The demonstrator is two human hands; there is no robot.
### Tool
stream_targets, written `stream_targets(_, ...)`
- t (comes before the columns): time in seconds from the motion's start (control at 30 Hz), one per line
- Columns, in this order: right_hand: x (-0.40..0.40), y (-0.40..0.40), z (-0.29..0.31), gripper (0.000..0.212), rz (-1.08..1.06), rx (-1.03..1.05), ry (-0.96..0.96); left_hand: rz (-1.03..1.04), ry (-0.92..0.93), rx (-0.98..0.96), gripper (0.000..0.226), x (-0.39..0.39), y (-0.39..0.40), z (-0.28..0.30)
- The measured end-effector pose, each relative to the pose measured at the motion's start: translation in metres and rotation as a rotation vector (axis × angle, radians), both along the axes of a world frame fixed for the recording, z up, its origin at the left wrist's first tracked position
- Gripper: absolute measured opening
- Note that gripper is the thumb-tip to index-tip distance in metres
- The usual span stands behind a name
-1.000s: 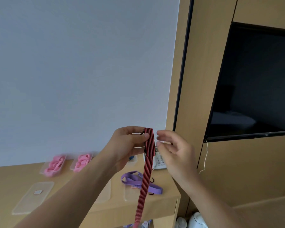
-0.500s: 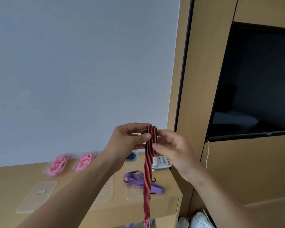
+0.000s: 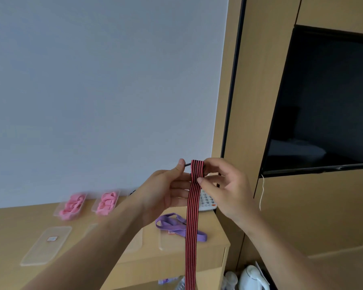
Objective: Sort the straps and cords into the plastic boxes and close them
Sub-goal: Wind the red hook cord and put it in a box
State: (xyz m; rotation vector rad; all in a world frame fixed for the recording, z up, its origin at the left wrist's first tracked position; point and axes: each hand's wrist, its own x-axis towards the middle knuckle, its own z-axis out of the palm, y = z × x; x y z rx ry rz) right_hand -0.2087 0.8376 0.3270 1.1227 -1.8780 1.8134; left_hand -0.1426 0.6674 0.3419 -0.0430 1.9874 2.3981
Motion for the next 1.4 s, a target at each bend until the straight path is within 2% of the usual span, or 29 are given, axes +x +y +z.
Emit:
stream_targets(0.1, 0.003, 0.000, -0.004, 0.025, -0.041, 0.051, 0.191, 0.002, -0.014, 0.045, 0.056, -0.001, -0.001, 0.003)
stream_targets(0.23, 0.008, 0.001, -0.007, 0.026, -0.111, 0.064, 0.321, 0.008, 0.032, 0.073, 0.038, -0.002, -0.001, 0.003)
stream_targets(0.47, 0.007, 0.005, -0.016, 0.027, -0.170, 0.045, 0.318, 0.092, 0.056, 0.064, 0.019, -0.006, 0.002, 0.000)
stream_targets(0.53, 0.007, 0.006, -0.020, 0.034, -0.172, 0.037, 0.255, 0.138, 0.092, 0.072, 0.017, -0.006, 0.003, -0.001)
stream_targets(0.6, 0.009, 0.004, -0.021, 0.035, -0.135, -0.002, 0.075, 0.174, 0.131, 0.078, 0.019, -0.007, 0.004, -0.002)
stream_targets(0.67, 0.012, 0.000, -0.019, 0.028, -0.104, 0.011, -0.143, 0.223, 0.179, 0.056, 0.022, -0.009, 0.005, 0.000)
stream_targets(0.73, 0.011, -0.004, -0.017, 0.021, 0.017, 0.044, -0.332, 0.271, 0.232, 0.023, 0.025, -0.009, 0.006, 0.001)
stream_targets(0.77, 0.011, -0.005, -0.015, 0.024, 0.085, 0.043, -0.413, 0.287, 0.258, 0.003, 0.027, -0.009, 0.006, 0.002)
stream_targets(0.83, 0.009, -0.003, -0.010, 0.023, 0.186, 0.021, -0.507, 0.300, 0.306, -0.042, 0.029, -0.007, 0.005, 0.002)
stream_targets(0.93, 0.008, 0.000, -0.004, 0.021, 0.262, 0.022, -0.522, 0.294, 0.369, -0.109, 0.032, -0.005, 0.001, 0.002)
stream_targets(1.07, 0.005, -0.001, -0.002, 0.025, 0.218, 0.042, -0.487, 0.240, 0.432, -0.106, 0.035, -0.004, -0.001, 0.002)
stream_targets(1.2, 0.005, -0.002, 0.001, 0.024, 0.187, 0.073, -0.437, 0.230, 0.412, -0.068, 0.035, -0.003, -0.003, -0.001)
stream_targets(1.3, 0.005, -0.004, 0.002, 0.025, 0.182, 0.034, -0.426, 0.183, 0.319, -0.067, 0.034, -0.003, -0.006, -0.003)
stream_targets(1.4, 0.006, -0.003, 0.006, 0.027, 0.193, -0.043, -0.415, 0.054, 0.081, -0.117, 0.048, -0.002, -0.005, -0.007)
